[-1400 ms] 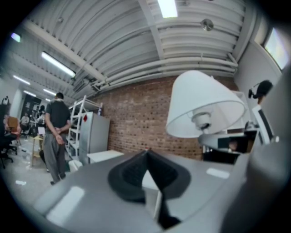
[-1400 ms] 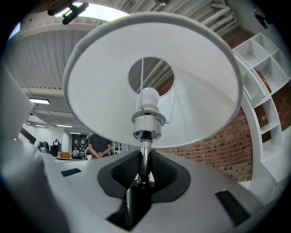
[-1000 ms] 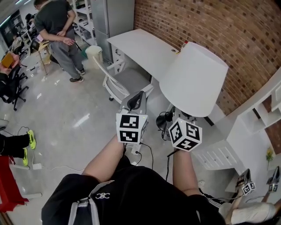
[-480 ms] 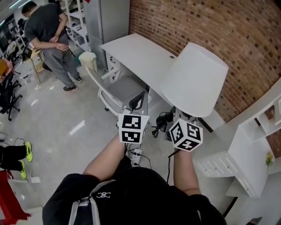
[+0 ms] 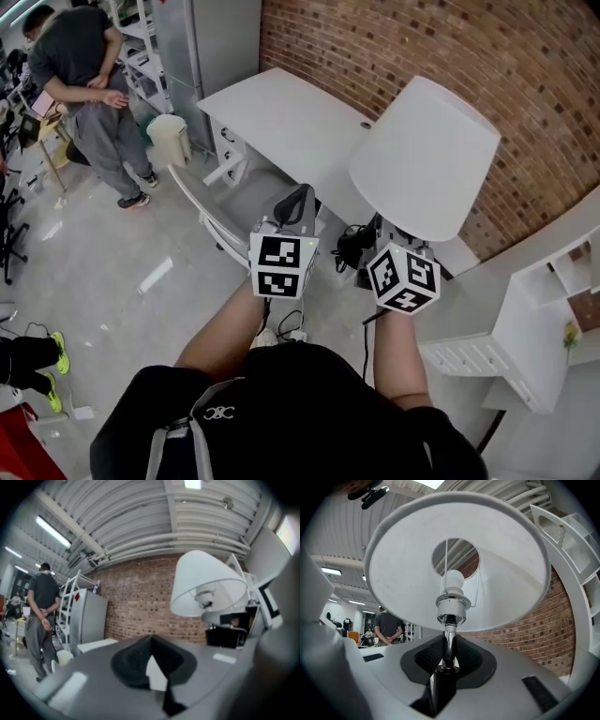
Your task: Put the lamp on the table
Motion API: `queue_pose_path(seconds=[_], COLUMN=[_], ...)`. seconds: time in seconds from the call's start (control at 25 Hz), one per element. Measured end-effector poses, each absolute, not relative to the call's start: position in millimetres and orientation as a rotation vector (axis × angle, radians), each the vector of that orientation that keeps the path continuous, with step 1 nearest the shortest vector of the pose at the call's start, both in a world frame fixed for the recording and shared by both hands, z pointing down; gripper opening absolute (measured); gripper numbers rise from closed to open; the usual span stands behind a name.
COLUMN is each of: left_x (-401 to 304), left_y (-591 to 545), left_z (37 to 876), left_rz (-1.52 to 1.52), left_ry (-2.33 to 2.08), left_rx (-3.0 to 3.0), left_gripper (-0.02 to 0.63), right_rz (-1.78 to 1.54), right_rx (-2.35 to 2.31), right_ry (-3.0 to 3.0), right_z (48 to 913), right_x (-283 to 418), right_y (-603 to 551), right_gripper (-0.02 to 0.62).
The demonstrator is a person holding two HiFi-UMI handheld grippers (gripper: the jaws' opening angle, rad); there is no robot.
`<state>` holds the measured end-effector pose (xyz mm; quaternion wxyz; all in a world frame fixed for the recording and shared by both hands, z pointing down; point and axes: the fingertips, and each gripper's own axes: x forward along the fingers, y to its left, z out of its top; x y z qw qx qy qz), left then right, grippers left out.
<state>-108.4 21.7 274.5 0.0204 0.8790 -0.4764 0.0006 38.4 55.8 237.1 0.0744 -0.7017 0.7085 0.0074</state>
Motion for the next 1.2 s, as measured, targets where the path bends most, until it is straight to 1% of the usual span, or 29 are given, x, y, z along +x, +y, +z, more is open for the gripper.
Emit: queue_pose_path(seconds=[0.36,0.64,0.96,1.2], left_x=[-127.8,-123.9,-99.3,-54.0], left_y=[-35.9,-70.1,-125.1,-186.3], left_z=[286.7,299.0,308.3,319.9], left_rz=[0.032,0.087,0.097,0.094], left_ry=[-1.415,-1.401,-1.426,-1.442], left_rx=[2.73,2.728,2.72,2.691], left_gripper=[0.0,0.0,0.0,0.0], right_rz=[-0.041,-0.059,-0.045,-0.035], right_rx=[-2.135,-2.159,-2.147,-2.115], right_ry=[2.107,2.081,2.069,2.11], right_z=[248.0,258.7,265.1,273.4], right_x=[19.2,30.2,63.9,102.5], right_y=[-4.1,-38.5,-96.5,-156.7], right_gripper=[0.067,0.066,0.066,0.067])
